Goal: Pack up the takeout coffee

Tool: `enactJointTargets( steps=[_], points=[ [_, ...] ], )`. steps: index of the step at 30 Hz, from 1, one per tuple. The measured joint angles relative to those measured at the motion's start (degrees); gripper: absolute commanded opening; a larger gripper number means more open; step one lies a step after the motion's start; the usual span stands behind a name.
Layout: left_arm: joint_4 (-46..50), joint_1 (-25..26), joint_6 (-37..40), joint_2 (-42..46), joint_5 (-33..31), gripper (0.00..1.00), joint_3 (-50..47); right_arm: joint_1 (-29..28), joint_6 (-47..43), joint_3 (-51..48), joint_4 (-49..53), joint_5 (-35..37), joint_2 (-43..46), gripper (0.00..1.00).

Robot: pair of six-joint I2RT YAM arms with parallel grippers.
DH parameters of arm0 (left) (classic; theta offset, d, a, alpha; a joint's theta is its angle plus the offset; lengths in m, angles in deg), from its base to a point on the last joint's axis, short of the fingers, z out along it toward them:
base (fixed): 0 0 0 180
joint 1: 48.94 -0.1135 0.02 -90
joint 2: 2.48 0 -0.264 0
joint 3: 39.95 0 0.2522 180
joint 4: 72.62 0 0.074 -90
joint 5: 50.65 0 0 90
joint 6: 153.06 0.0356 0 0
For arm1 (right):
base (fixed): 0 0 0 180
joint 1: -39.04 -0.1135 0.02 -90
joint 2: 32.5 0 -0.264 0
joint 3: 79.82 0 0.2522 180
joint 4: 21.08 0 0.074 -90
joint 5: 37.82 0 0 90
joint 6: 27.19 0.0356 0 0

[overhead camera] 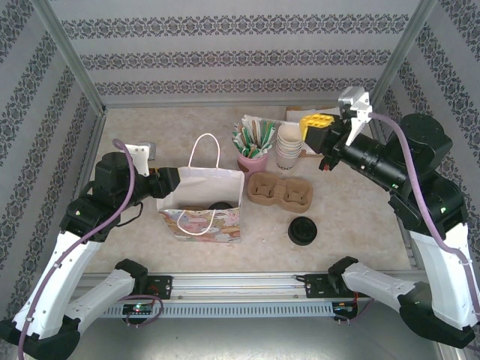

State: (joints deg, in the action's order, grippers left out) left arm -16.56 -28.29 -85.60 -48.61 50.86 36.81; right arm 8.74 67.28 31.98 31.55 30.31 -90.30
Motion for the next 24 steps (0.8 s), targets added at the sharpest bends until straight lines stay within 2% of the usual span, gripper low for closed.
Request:
enactJointTargets(
  steps=[8, 14, 24],
  points=[
    [-0.02, 0.0, 0.0, 0.09, -1.03, 0.53, -0.44, -10.88, -2.16, -3.52, 0.33, -8.17, 0.26, 0.0],
    [0.02, 0.0, 0.0, 0.52, -1.33, 0.53, -0.44, -17.4, -4.5, -3.85, 0.35, -10.1, -2.64, 0.0],
    [0.15, 0.0, -0.02, 1.73, -1.53, 0.53, -0.52, -18.34, -6.16, -3.61, 1.16, -5.62, -18.27, 0.0]
  ],
)
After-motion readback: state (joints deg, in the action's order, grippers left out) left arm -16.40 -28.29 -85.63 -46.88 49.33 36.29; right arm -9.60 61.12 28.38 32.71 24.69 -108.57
